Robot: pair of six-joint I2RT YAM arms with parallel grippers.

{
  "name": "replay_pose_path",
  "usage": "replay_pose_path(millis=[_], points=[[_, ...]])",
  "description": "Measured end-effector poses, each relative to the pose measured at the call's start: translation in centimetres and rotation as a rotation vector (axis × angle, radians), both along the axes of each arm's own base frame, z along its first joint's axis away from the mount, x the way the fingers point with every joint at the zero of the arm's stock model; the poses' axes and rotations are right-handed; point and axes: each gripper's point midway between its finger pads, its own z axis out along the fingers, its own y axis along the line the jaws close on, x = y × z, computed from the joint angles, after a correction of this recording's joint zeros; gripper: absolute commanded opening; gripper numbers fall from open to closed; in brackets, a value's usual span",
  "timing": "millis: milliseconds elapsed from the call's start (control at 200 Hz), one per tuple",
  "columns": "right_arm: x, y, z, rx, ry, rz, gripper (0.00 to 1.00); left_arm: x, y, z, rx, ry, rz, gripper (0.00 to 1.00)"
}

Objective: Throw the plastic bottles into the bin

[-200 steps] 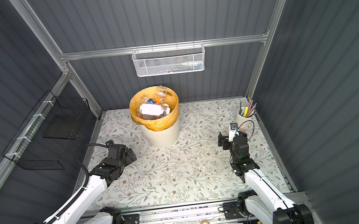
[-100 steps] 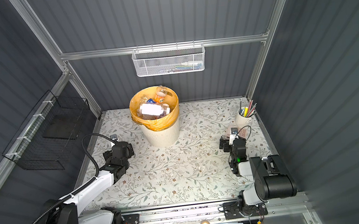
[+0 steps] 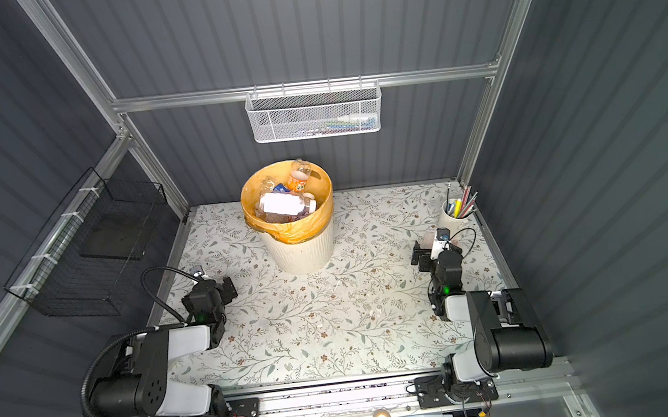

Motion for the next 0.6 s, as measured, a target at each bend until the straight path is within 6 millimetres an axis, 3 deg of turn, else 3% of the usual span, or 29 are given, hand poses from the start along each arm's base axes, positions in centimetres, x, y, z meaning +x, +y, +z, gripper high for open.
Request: replay_pose_path(millis=[120, 370, 600], points=[[0.0, 0.0, 0.0, 0.003, 0.000, 0.000, 0.99, 1.2, -0.6, -1.6, -0.044, 0.008, -0.072, 0.99], [0.0, 0.1, 0.0, 0.007, 0.000, 0.003, 0.99, 3.1, -2.9, -2.1, -0.070, -0.014, -0.208, 0.99], [0.0, 0.1, 0.0, 0.007, 0.001, 0.003, 0.99, 5.1, -4.9, -0.7, -0.022, -0.031, -0.261, 1.00]])
